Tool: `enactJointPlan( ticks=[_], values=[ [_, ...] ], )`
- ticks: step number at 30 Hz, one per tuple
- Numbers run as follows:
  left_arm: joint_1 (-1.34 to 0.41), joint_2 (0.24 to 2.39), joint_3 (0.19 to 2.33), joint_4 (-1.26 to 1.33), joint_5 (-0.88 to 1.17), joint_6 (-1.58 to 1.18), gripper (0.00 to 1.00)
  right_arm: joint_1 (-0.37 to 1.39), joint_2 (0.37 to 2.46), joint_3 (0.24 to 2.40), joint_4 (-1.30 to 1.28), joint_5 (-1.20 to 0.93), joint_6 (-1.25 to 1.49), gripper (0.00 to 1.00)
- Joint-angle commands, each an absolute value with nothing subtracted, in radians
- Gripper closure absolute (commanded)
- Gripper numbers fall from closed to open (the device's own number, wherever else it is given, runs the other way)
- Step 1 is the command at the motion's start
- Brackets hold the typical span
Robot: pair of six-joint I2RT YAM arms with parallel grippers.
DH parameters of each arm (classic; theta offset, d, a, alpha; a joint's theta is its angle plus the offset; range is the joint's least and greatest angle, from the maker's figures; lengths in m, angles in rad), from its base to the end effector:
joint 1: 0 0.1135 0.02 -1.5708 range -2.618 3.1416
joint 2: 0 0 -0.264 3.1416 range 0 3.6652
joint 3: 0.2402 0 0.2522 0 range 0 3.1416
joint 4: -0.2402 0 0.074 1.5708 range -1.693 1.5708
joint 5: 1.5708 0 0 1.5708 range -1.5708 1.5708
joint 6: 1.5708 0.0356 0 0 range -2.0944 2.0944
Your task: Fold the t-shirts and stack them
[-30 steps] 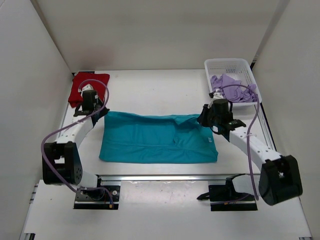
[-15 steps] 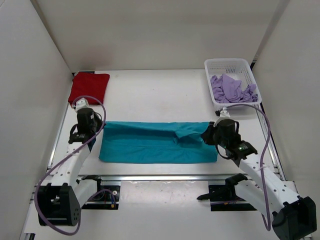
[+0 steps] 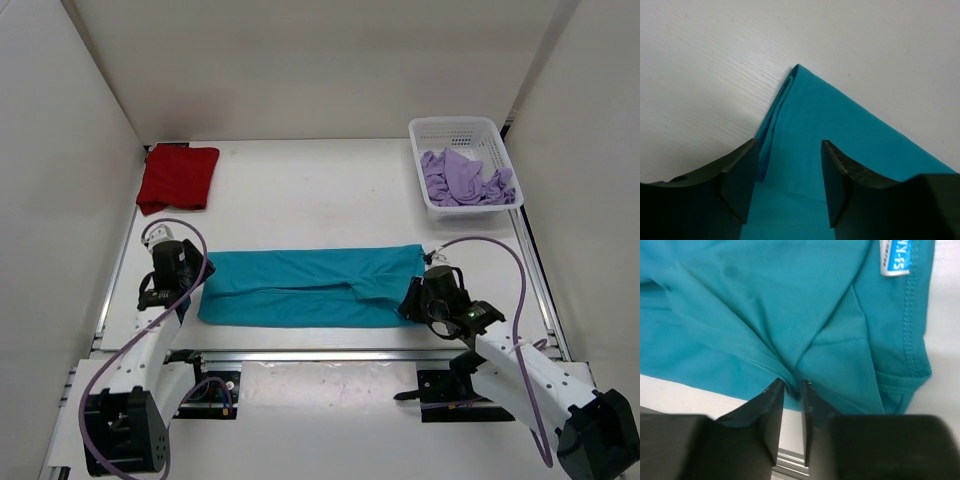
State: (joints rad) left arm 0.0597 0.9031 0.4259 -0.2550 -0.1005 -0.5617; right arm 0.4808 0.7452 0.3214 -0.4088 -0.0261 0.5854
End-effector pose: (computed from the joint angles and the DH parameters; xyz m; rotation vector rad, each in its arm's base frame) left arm 0.1825 0.0145 0.1884 -0.7529 2.1761 -0.1427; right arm 0.1305 0.0691 0.1654 0.1167 2.4672 0.5133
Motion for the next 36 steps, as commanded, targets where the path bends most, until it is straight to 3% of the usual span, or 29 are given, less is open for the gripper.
enactJointPlan(
  ticks=[1,3,6,8,10,15,19,22,36],
  values=[
    [0.070,0.797,0.425,-0.224,-0.109,-0.577,0.38,0.543,0.753,0.385,-0.435,0.102,0.592,0.80],
    [0.061,0.734,0.407,-0.210,-0.104,-0.589,0.48,0.607,0.764,0.454,-0.468,0.173,0.565,0.73],
    [0.014,0.715,0.393,-0.189,-0.077,-0.594,0.54,0.705,0.784,0.530,-0.497,0.258,0.552,0.73],
    [-0.053,0.712,0.374,-0.166,-0.058,-0.603,0.55,0.760,0.817,0.554,-0.483,0.276,0.520,0.80],
    [-0.110,0.716,0.361,-0.144,-0.049,-0.620,0.55,0.814,0.895,0.577,-0.437,0.259,0.471,1.00],
    [-0.320,0.756,0.350,-0.084,-0.106,-0.649,0.56,0.913,1.129,0.669,-0.281,0.201,0.336,1.00],
    [-0.364,0.753,0.318,-0.026,-0.083,-0.675,0.56,0.928,1.276,0.730,-0.203,0.183,0.255,0.83],
    [-0.365,0.750,0.275,0.017,-0.037,-0.695,0.56,0.911,1.362,0.750,-0.181,0.170,0.236,0.76],
    [-0.363,0.756,0.250,0.051,-0.021,-0.710,0.55,0.870,1.439,0.716,-0.169,0.236,0.255,0.75]
  ],
)
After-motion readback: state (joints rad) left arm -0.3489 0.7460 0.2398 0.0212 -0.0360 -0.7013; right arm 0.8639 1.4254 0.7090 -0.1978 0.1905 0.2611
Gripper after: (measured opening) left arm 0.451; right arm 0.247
